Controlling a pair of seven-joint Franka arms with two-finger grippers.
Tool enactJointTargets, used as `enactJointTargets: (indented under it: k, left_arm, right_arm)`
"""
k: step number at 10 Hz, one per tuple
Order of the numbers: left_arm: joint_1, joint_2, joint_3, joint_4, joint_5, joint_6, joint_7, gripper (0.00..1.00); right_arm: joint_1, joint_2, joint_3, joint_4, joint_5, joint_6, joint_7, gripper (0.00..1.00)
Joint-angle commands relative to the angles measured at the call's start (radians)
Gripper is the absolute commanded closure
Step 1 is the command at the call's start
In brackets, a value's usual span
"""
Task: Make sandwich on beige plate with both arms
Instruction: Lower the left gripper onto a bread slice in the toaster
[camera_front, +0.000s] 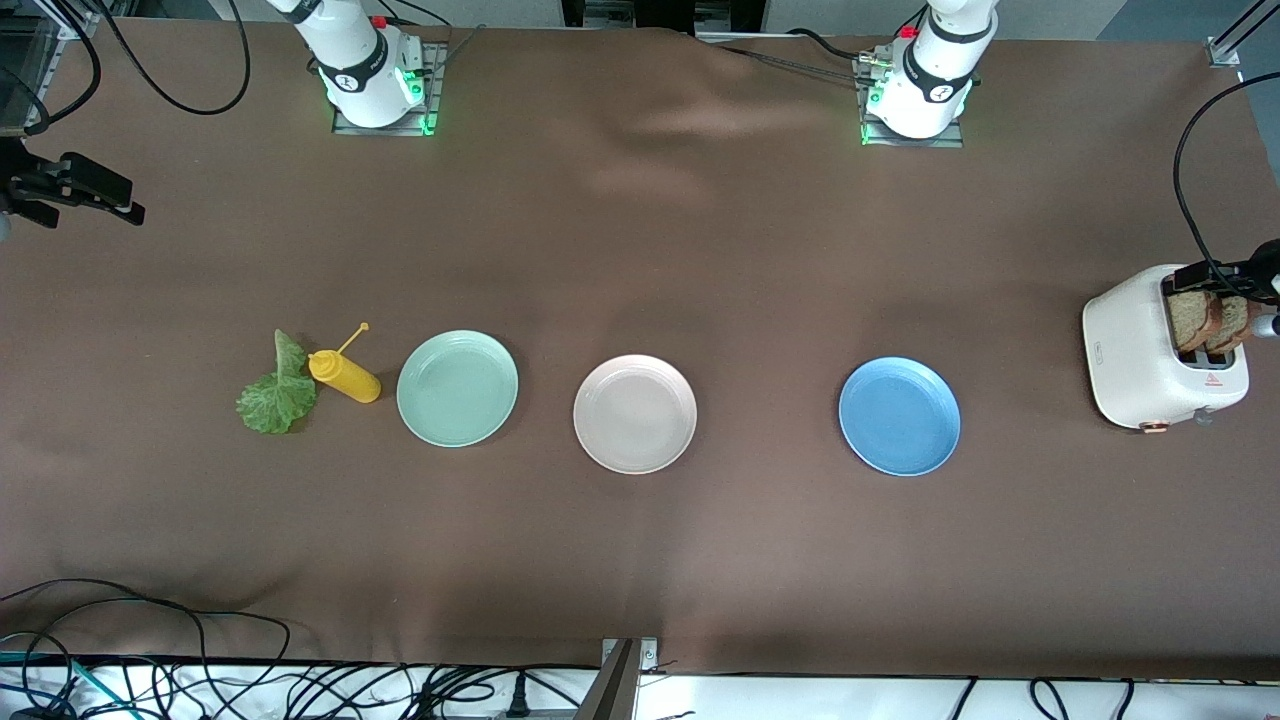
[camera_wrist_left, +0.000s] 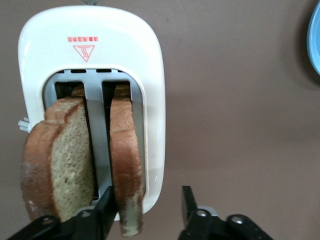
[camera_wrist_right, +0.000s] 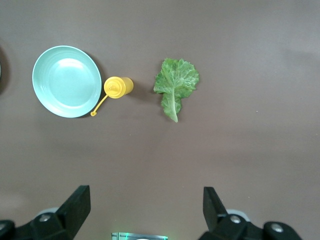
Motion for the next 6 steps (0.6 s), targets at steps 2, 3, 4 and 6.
enactJointTargets:
  k: [2,3,4,6]
  left_arm:
    - [0.01,0.006,-0.009,0.021,0.027,-0.011,0.042,1.0]
    - [0.013,0.006,-0.006,0.041,0.018,-0.028,0.08,1.0]
    - [0.026,0.006,-0.006,0.068,0.011,-0.065,0.093,1.0]
    - [0.027,0.003,-0.008,0.125,0.002,-0.158,0.097,1.0]
  right_arm:
    - [0.0,0.007,0.002,0.008,-0.006,0.007,0.008,0.0]
    - [0.0,0.007,0.002,0.008,-0.006,0.007,0.008,0.0]
    - [0.0,0.007,0.004,0.008,-0.006,0.006,0.008,0.0]
    - [0.0,0.007,0.004,0.008,-0.006,0.007,0.008,0.0]
